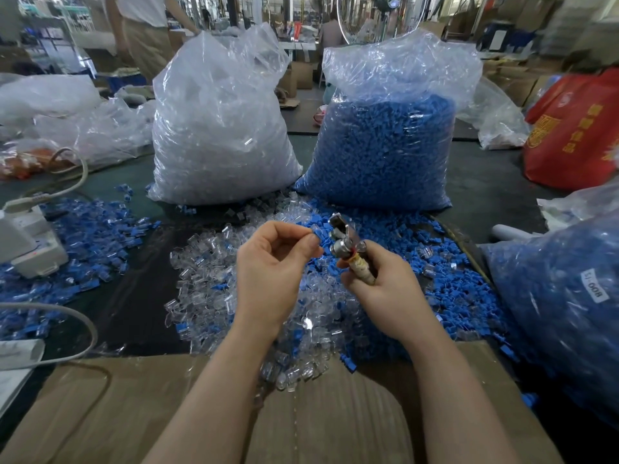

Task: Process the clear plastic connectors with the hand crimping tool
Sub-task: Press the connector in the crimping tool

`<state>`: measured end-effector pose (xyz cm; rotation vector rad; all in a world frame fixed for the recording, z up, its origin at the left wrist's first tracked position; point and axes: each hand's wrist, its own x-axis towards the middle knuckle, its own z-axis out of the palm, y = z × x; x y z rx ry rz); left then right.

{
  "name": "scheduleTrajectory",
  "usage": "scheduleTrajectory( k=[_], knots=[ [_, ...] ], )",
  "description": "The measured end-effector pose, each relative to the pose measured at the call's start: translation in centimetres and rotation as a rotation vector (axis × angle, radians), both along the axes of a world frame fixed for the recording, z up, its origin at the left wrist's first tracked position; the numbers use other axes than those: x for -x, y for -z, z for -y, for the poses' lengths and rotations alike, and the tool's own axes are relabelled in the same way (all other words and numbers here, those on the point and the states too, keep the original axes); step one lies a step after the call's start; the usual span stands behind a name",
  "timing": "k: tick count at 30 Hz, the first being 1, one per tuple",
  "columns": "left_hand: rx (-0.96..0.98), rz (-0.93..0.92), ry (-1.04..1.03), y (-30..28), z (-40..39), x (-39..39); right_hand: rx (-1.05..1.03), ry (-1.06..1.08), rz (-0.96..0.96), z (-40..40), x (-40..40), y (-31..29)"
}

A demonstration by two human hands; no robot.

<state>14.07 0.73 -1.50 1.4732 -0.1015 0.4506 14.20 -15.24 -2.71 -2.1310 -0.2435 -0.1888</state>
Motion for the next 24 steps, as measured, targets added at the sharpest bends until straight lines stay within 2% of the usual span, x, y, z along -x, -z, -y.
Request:
scheduleTrajectory(
  k=[13,24],
  knots=[
    [-0.082,0.061,0.059,-0.23,-0.30,0.13,0.012,-0.055,-0.007,-0.36,0.19,-0.15],
    [-0.094,0.077,0.068,-0.10,-0.45,0.05,0.101,0.028,0.035,-0.77,0.36,-0.12]
  ],
)
